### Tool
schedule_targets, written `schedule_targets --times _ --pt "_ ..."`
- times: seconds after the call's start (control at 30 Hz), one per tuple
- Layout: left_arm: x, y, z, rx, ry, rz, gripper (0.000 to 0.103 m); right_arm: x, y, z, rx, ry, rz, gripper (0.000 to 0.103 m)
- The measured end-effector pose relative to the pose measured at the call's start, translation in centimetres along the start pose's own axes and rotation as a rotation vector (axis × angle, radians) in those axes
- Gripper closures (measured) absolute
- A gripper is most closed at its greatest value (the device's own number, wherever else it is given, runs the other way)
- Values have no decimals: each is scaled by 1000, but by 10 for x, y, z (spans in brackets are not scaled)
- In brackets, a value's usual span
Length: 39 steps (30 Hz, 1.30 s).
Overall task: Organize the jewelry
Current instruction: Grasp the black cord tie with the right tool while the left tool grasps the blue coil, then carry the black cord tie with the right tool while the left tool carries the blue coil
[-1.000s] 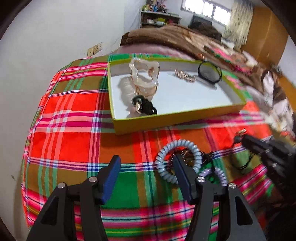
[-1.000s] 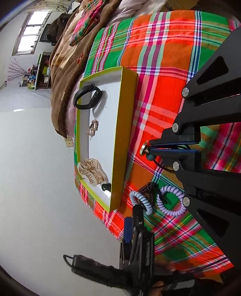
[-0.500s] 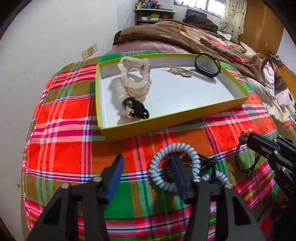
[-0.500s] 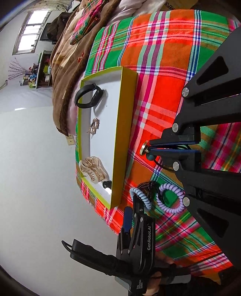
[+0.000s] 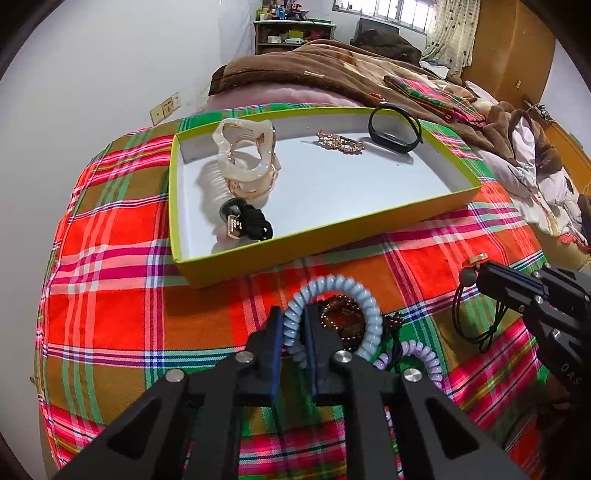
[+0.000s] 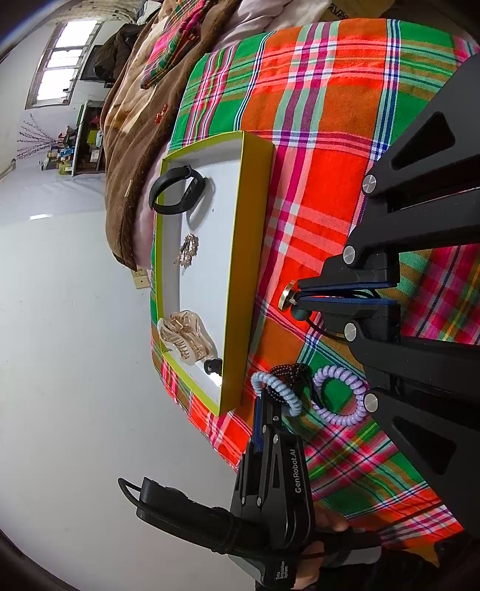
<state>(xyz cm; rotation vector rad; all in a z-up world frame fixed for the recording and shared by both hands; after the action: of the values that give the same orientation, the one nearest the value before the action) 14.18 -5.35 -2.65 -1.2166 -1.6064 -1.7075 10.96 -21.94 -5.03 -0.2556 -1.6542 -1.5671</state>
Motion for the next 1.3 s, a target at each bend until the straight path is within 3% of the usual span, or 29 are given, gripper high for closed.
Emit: schedule_targets --times 0.63,1.3 --pt "23 2 2 27 8 -54 93 6 0 5 -1 -9 -13 100" --pt "61 23 -4 29 -12 -148 93 38 22 0 -13 -54 -91 100"
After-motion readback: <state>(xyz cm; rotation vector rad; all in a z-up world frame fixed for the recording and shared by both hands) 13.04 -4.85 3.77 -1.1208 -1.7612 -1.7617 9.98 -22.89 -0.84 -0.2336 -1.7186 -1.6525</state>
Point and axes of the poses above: each gripper's, at about its wrist camera, not at the fingertips, and x roughly against the way its jaws point, z to its left, y to its top, the point moved 2 cm from there along -x, roughly the way its jaws point, and after that the axes turned 4 degrees about x, right-handed, at the moved point
